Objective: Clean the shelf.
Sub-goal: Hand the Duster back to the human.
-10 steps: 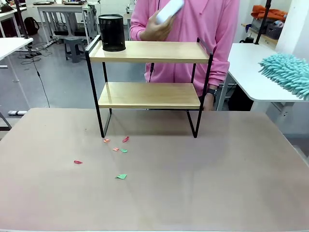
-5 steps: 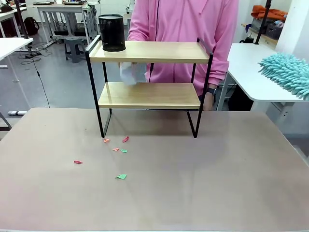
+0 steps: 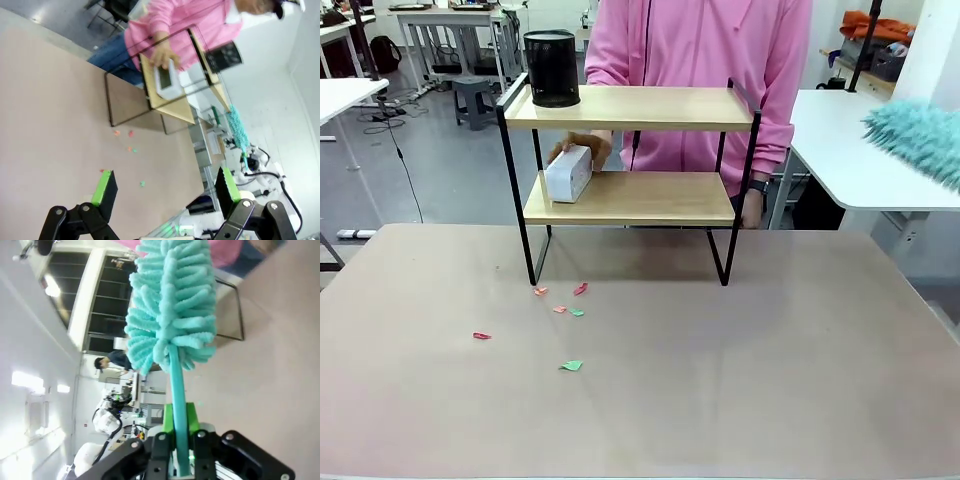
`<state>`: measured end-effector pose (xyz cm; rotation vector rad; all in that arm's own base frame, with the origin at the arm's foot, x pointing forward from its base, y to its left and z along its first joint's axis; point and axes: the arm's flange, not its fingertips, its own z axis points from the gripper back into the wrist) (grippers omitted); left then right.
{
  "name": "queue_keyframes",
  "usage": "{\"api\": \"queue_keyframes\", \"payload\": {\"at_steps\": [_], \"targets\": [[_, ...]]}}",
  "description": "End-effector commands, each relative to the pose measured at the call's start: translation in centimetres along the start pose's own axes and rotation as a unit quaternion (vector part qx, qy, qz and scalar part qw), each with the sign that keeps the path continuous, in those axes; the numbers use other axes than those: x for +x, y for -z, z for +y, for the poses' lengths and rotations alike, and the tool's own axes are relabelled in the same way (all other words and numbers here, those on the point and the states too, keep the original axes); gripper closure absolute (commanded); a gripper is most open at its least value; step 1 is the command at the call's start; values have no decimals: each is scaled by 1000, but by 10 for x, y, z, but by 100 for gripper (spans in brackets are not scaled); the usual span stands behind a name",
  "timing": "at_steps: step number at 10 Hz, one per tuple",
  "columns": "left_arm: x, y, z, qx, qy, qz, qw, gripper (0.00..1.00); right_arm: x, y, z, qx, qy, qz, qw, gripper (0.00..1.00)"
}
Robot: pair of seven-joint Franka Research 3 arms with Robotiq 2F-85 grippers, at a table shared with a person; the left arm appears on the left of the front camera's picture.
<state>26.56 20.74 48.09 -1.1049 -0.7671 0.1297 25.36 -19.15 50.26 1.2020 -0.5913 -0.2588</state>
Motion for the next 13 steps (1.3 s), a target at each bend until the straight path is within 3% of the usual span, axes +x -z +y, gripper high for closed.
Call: {"api": "queue_keyframes", "payload": {"at_steps": [1,2,3,5,6,7,8,9,10,11,12,13], "targets": [[1,15,-54,-104,25,60,992,0,18,-36,55,113,-89,40,989,87],[-5,29,-83,-147,46,96,983,0,16,-36,86,140,-136,118,974,87],[-18,48,-112,-208,48,148,966,0,3,-19,111,126,-189,190,955,87],[-51,89,-153,-237,59,192,951,0,-43,25,140,136,-286,317,894,87],[-72,113,-169,-249,63,231,938,0,-63,46,145,143,-311,356,869,87],[-89,129,-176,-239,70,256,934,0,-76,62,143,136,-320,372,861,87],[-88,132,-166,-175,78,301,934,0,-76,65,129,85,-317,314,891,87],[-54,113,-174,-242,76,240,937,0,-69,52,157,127,-281,369,877,87],[-54,113,-174,-242,76,240,937,0,-69,52,157,127,-281,369,877,87],[-64,132,-176,-221,75,275,933,0,-81,67,147,111,-299,369,873,87],[-68,141,-182,-280,54,283,916,0,-72,93,153,106,-307,420,848,87],[-68,156,-189,-328,36,316,889,0,-65,120,167,104,-327,476,810,87]]}}
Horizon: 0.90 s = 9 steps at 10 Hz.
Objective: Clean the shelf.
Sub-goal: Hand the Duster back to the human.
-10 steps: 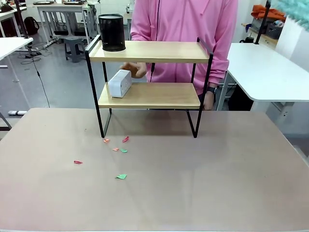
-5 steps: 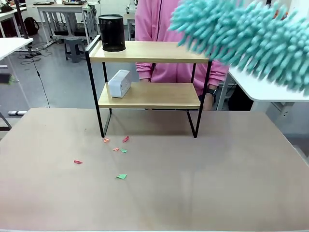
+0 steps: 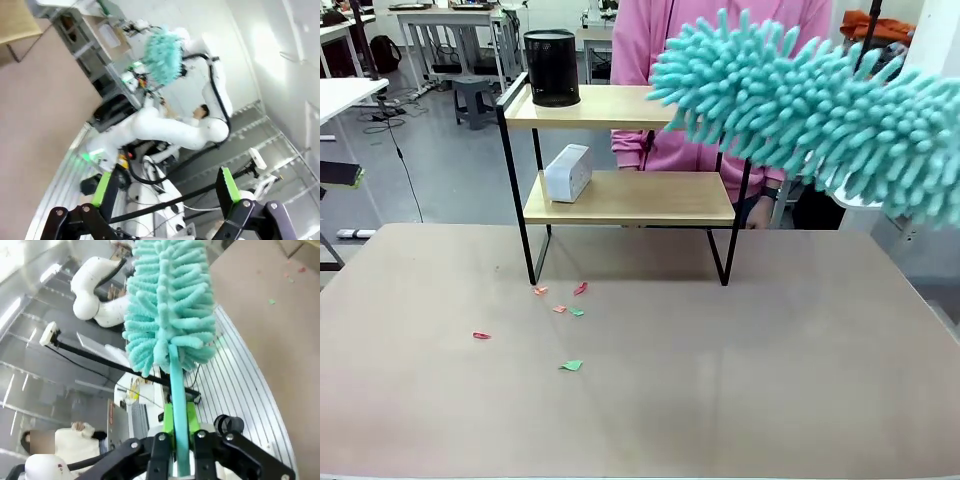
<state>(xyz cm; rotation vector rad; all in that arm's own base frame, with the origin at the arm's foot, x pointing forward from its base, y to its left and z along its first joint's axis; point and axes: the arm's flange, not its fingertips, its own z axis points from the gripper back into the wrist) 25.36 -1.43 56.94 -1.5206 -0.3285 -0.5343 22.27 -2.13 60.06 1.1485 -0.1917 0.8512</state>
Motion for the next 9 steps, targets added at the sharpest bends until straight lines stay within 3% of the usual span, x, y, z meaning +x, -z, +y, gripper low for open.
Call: {"api": "queue_keyframes", "payload": {"at_steps": [1,5,9], "targets": [[19,23,5,-53,-10,25,998,0,55,9,-3,13,-54,111,992,87],[38,59,35,-37,-42,72,996,0,137,56,1,-6,-57,258,965,87],[45,125,57,-27,-59,166,984,0,161,100,-16,21,-50,320,946,87]]}}
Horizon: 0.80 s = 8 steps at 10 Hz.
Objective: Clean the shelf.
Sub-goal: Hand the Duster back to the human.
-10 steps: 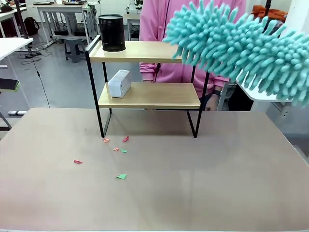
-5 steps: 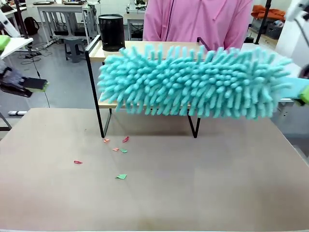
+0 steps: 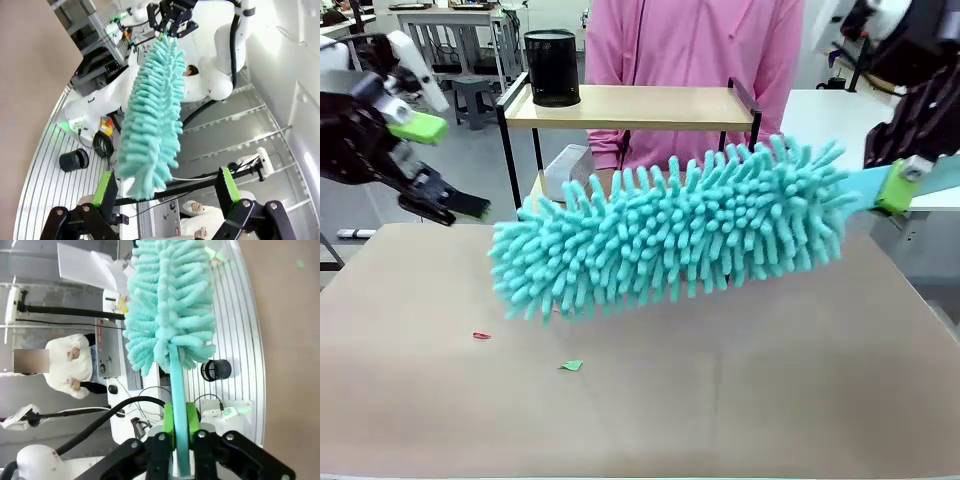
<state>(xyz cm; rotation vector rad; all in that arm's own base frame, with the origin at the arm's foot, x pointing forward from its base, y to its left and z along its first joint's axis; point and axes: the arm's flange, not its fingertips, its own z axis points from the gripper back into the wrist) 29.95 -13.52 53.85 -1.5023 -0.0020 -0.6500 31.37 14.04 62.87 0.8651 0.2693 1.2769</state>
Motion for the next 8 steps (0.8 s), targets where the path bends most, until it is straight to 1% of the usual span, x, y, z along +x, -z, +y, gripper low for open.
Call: {"api": "queue_keyframes", "payload": {"at_steps": [1,2,3,5,8], "targets": [[13,23,8,26,0,44,999,0,4,0,-2,12,7,20,1000,87],[14,38,11,23,0,65,998,0,3,3,-5,17,11,23,1000,87],[13,53,13,37,4,82,996,0,3,7,-8,21,14,24,999,87],[4,83,16,23,0,138,990,0,-1,8,-11,20,20,19,999,87],[-9,110,18,28,7,190,981,0,-6,8,-13,24,21,10,999,87]]}}
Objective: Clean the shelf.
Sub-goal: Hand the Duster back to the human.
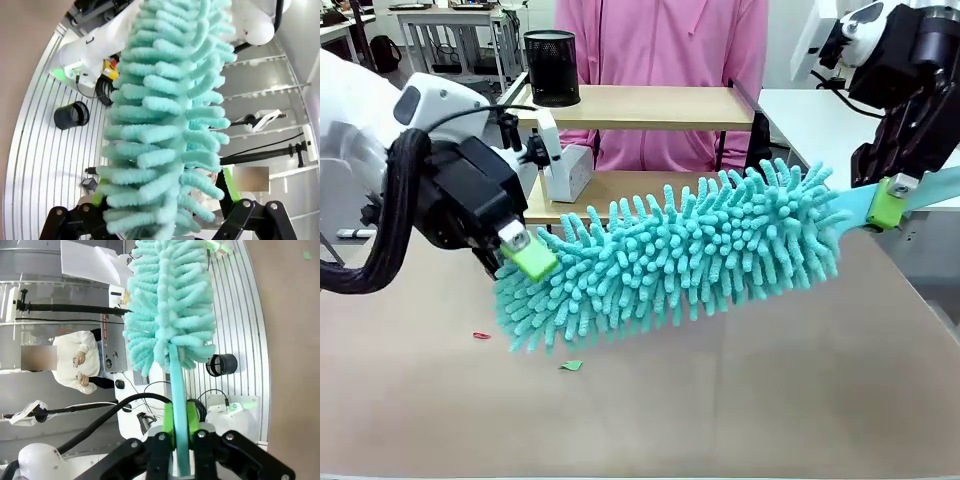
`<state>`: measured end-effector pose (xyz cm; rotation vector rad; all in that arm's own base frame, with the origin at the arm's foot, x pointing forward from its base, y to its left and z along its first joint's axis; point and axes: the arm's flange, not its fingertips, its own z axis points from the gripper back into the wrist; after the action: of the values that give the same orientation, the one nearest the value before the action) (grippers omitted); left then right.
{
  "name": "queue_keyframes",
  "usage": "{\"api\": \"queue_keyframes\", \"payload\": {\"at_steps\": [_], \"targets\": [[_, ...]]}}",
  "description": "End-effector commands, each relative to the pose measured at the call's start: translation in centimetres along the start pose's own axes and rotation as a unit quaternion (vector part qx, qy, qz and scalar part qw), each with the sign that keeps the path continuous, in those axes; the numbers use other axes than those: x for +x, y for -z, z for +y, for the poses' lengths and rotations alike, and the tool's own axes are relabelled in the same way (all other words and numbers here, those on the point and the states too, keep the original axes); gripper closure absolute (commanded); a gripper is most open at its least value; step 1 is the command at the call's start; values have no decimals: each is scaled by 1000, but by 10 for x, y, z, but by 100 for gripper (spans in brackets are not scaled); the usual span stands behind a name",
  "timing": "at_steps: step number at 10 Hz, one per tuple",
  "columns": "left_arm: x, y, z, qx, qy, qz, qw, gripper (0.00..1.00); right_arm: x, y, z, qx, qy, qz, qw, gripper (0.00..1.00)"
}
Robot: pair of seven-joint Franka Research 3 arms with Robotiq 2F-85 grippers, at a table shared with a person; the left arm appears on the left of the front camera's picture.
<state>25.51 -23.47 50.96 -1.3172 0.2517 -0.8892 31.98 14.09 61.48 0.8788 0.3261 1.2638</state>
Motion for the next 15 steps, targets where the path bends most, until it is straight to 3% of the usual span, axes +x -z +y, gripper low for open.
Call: {"api": "queue_keyframes", "payload": {"at_steps": [1,5,6,7,8,10,11,13,15], "targets": [[0,3,3,8,17,19,1000,0,-5,3,0,5,7,-4,1000,87],[4,4,1,-3,64,-30,998,0,-6,4,0,11,5,-6,1000,87],[4,4,2,-9,70,-37,997,53,-6,4,0,12,3,-7,1000,87],[4,6,3,-10,76,-41,996,54,-6,5,0,13,3,-10,1000,87],[3,8,4,-8,72,-33,997,100,-7,5,0,13,3,-12,1000,87],[0,13,5,-2,64,-18,998,100,-10,6,1,14,1,-16,1000,87],[0,14,6,-3,65,-17,998,82,-10,7,1,13,3,-15,1000,87],[0,13,4,-6,70,-28,997,100,-12,8,-1,14,5,-15,1000,87],[0,11,3,-5,73,-33,997,100,-12,8,-1,14,5,-13,1000,87]]}}
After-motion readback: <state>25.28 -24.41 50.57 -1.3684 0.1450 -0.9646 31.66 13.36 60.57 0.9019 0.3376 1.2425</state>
